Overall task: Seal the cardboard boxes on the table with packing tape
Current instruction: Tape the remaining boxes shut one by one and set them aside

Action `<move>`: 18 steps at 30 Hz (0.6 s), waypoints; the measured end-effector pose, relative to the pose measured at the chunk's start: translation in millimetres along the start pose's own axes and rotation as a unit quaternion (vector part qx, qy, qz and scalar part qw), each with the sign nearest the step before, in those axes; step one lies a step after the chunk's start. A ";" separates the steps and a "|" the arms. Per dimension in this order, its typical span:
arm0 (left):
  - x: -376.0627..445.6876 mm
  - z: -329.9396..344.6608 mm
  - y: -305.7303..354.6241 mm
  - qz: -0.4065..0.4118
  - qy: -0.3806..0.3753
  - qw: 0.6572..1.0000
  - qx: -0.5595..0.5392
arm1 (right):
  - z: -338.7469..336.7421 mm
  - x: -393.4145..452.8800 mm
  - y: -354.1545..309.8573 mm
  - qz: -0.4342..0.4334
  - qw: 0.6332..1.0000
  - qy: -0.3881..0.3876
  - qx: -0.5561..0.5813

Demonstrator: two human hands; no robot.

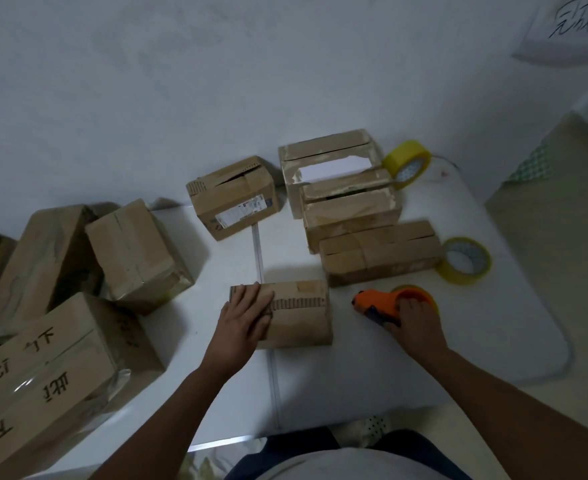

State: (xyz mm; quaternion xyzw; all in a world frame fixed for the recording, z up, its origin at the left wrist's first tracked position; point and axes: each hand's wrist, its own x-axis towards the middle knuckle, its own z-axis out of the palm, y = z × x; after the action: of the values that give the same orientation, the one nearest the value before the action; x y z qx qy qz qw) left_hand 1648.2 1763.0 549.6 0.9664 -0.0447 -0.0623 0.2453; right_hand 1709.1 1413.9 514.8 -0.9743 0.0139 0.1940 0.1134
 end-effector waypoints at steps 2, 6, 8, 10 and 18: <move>-5.5 -1.7 -1.4 0.024 -0.007 1.000 -0.006 | 0.9 5.1 0.9 0.011 0.999 -0.045 0.024; -9.7 -6.5 -12.5 0.034 -0.014 0.999 -0.021 | 0.7 -1.4 3.4 0.010 0.996 -0.069 0.050; -6.3 -5.9 -16.2 0.035 -0.005 0.999 -0.026 | -7.4 -8.6 2.6 -0.016 1.000 -0.024 0.012; -0.8 -4.4 -17.8 0.039 0.010 0.999 -0.028 | -21.1 -15.2 -1.9 -0.041 0.999 0.027 0.023; 2.7 3.0 -22.8 0.062 0.023 0.997 -0.027 | -93.0 -25.5 -74.4 -0.158 0.932 0.143 0.293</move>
State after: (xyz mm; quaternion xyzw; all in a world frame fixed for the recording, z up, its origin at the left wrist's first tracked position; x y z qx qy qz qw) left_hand 1651.7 1781.3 535.7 0.9559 -0.0975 -0.0263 0.2757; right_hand 1725.7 1464.8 624.2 -0.9047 -0.0682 0.0195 0.4200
